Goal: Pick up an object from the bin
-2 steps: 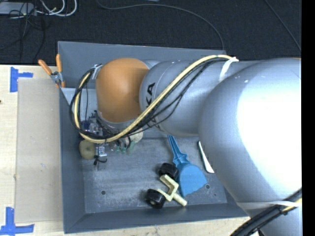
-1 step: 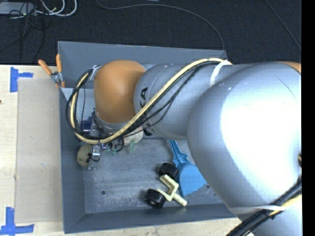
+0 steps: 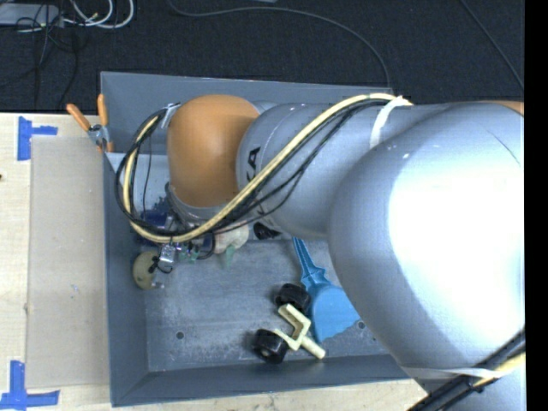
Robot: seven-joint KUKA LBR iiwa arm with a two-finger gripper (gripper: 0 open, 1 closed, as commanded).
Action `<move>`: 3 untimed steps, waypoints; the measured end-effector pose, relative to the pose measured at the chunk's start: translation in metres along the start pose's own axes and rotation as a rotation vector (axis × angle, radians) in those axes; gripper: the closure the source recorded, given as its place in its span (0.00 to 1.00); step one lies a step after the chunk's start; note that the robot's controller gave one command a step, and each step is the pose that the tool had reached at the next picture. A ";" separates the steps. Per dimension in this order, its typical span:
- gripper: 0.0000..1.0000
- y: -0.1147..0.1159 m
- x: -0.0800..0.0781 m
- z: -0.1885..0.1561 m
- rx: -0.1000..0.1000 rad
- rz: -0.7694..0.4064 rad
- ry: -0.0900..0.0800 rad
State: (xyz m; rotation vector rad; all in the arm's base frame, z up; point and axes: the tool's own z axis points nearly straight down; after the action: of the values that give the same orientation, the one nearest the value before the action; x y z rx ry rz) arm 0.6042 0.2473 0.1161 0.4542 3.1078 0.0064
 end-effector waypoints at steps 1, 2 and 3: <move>0.00 0.008 -0.014 0.032 -0.030 -0.084 -0.028; 1.00 0.012 -0.012 0.028 -0.034 -0.085 -0.023; 1.00 0.012 -0.012 0.028 -0.035 -0.084 -0.023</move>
Offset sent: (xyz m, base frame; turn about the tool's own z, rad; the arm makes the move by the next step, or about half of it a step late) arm 0.0090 -0.0037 -0.0461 0.2243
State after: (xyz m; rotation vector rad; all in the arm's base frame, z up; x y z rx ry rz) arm 0.6192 0.2551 0.0886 0.3201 3.0959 0.0543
